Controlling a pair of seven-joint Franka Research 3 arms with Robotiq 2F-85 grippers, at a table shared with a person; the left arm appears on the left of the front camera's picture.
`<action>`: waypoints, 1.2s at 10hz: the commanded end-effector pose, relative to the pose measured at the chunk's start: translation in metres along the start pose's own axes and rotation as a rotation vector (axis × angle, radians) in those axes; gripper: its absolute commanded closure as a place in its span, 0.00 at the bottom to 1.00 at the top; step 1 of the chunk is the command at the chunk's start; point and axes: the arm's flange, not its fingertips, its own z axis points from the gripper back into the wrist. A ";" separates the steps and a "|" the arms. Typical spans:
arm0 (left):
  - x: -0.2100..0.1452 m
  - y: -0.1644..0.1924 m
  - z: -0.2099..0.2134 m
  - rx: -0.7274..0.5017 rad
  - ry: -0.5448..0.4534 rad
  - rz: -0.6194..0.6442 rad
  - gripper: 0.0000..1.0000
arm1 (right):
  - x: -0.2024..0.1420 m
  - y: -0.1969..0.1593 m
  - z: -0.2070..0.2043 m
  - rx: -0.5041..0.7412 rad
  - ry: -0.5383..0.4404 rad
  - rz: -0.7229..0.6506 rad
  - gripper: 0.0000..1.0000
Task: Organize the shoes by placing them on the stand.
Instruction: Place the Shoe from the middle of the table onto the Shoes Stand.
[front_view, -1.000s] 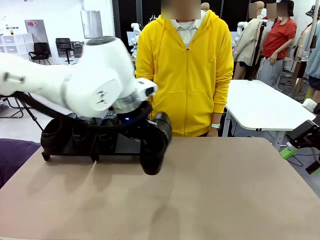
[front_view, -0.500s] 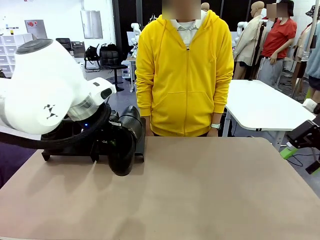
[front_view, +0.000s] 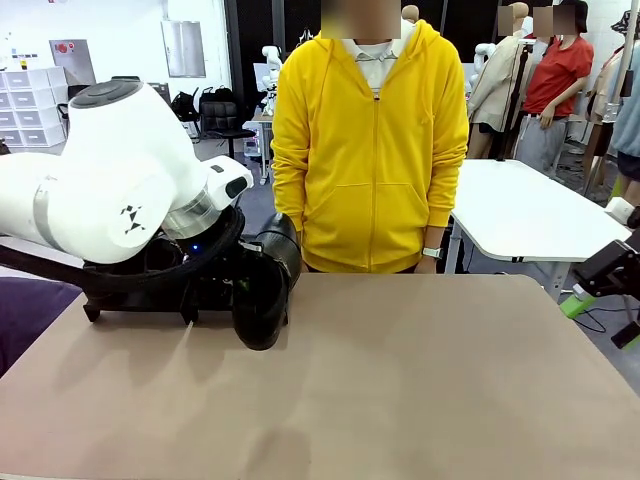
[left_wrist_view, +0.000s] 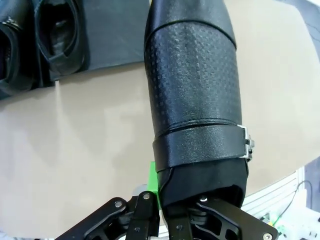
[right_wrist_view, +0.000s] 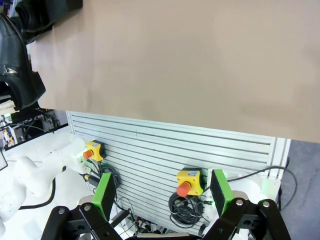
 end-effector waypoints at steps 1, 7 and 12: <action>0.068 0.019 -0.011 -0.075 -0.004 -0.009 1.00 | 0.002 0.001 0.004 0.033 0.005 0.024 0.00; 0.184 0.083 -0.097 0.020 -0.034 0.102 1.00 | 0.002 0.001 0.004 0.033 0.005 0.024 0.00; 0.193 0.097 -0.143 0.029 -0.033 0.071 1.00 | 0.002 0.001 0.004 0.033 0.005 0.024 0.00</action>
